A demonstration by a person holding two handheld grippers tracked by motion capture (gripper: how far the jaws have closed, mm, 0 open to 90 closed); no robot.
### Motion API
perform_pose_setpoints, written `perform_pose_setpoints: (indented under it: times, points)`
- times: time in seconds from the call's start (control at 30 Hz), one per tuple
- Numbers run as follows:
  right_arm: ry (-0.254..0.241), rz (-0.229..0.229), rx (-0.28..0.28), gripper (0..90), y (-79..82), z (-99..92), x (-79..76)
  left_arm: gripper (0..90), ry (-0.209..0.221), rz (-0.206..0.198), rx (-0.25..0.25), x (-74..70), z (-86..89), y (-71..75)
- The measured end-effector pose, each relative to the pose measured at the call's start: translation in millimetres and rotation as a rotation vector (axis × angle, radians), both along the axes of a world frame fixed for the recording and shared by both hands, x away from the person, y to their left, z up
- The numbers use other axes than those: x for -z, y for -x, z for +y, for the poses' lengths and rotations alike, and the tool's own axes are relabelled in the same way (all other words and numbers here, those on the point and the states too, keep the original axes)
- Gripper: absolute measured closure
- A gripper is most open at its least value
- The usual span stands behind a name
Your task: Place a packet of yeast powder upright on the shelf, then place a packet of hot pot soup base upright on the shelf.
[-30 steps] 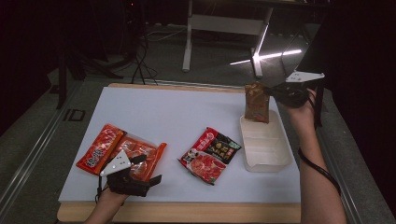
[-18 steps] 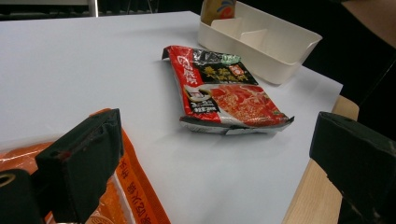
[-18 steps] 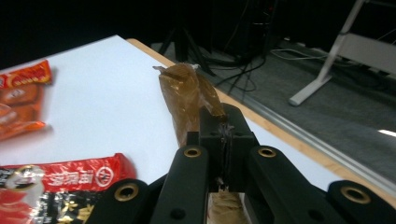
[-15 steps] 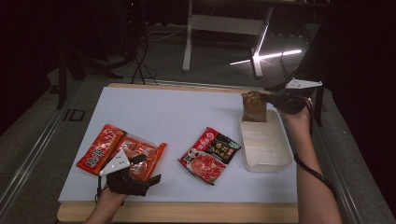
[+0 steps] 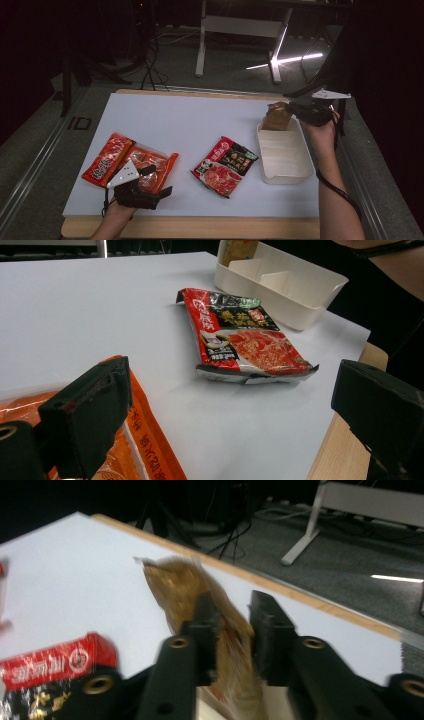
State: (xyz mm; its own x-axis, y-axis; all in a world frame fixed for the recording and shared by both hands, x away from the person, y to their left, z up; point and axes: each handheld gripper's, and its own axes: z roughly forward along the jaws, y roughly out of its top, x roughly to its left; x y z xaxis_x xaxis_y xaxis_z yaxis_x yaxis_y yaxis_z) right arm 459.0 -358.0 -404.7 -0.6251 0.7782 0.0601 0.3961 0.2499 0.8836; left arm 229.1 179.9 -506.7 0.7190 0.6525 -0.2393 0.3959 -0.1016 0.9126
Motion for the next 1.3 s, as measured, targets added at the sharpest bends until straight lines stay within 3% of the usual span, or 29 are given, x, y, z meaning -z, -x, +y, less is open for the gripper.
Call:
perform_pose_setpoints:
  times: [0.23, 0.33, 0.4, 0.53, 0.8, 0.97, 1.03, 1.1, 1.2, 1.3]
  points:
    - [0.004, -0.058, -0.006, 61.5, 13.9, 3.2, -22.2, 3.7, -0.003, 0.0, 0.008, -0.1, -0.7, 0.0]
    - [0.013, -0.095, 0.014, 52.4, 21.6, 5.3, -32.5, 3.7, -0.004, 0.002, 0.011, 0.1, -0.7, -0.3]
    - [-0.001, -0.087, 0.021, 50.4, 26.3, 8.1, -38.1, 3.7, -0.006, 0.002, 0.017, 0.3, -0.9, -0.5]
    - [-0.003, -0.068, 0.034, 38.1, 37.7, 18.4, -46.0, 3.7, -0.011, -0.003, 0.028, 0.6, -2.1, -0.5]
    - [-0.047, -0.098, 0.037, 11.6, 68.0, 35.3, -48.6, 3.7, -0.035, -0.007, 0.063, -1.2, -4.6, -1.1]
    - [-0.053, -0.118, 0.029, 10.9, 89.5, 43.1, -43.6, 4.6, -0.021, 0.022, 0.077, -3.0, -6.1, -3.1]
    - [-0.067, -0.108, 0.005, 10.9, 97.9, 45.7, -41.8, 4.6, -0.001, 0.04, 0.083, -4.5, -6.7, -3.6]
    - [-0.054, -0.118, -0.01, 12.6, 108.3, 49.8, -40.3, 4.5, -0.008, 0.048, 0.092, -7.2, -7.3, -5.0]
    - [-0.043, -0.118, -0.029, 14.0, 124.0, 55.8, -36.8, 4.6, -0.038, 0.03, 0.1, -12.2, -8.6, -6.8]
    - [-0.039, -0.112, -0.047, 14.2, 137.9, 60.8, -31.5, 4.6, -0.042, 0.009, 0.113, -17.2, -9.1, -10.1]
